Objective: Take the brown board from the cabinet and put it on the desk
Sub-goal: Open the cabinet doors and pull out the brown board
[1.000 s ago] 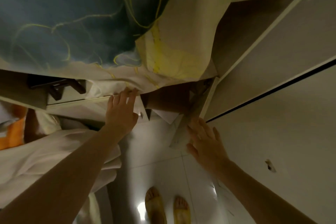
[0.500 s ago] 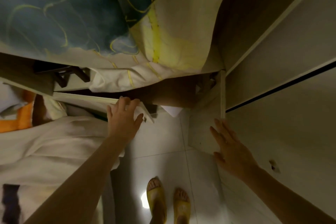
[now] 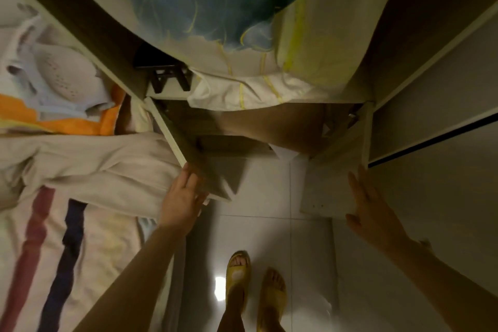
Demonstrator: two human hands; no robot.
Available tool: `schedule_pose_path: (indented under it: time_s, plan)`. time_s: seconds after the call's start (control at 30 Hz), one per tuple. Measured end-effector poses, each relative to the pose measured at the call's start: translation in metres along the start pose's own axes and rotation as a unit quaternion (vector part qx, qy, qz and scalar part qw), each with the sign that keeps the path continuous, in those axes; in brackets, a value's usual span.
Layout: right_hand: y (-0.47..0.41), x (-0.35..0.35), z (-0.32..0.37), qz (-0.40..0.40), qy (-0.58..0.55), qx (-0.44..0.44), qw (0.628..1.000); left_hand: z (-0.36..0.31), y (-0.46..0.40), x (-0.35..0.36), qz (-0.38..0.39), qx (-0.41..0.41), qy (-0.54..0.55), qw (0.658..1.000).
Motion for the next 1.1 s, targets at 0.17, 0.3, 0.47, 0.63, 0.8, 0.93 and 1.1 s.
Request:
schedule_pose_path:
  time_s: [0.17,0.3,0.47,0.63,0.8,0.93,1.1]
  plan:
    - [0.010,0.004,0.003,-0.021,-0.028,0.050,0.998,0.039,0.023,-0.014,-0.015,-0.011,-0.008,1.000]
    - [0.010,0.004,0.003,-0.009,-0.019,0.073,0.997,0.062,0.031,-0.024,-0.017,-0.031,-0.025,0.999]
    - [0.013,0.000,-0.004,-0.001,0.012,0.075,0.997,0.062,0.031,-0.029,-0.017,-0.015,-0.061,0.998]
    - [0.017,0.001,-0.006,0.015,0.058,0.109,0.992,0.042,0.025,-0.016,-0.042,-0.037,-0.106,0.993]
    - [0.005,-0.003,0.018,-0.023,0.090,0.102,0.990,0.014,0.008,0.009,-0.040,-0.019,-0.102,0.994]
    - [-0.021,0.006,0.045,-0.028,0.012,0.079,0.996,-0.007,-0.018,0.033,-0.022,-0.008,-0.056,0.998]
    - [-0.080,0.055,0.052,-0.058,-0.171,0.073,0.981,-0.009,-0.076,0.096,0.023,-0.013,0.077,0.997]
Point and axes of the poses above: each hand's wrist, its own y-axis away from the middle knuckle, its own x-axis out of the palm, z = x × y, the point moved 5 cm from there along -y, towards the middle knuckle, and after that the axes turned 10 degrees about y, right-handed, at the moved point
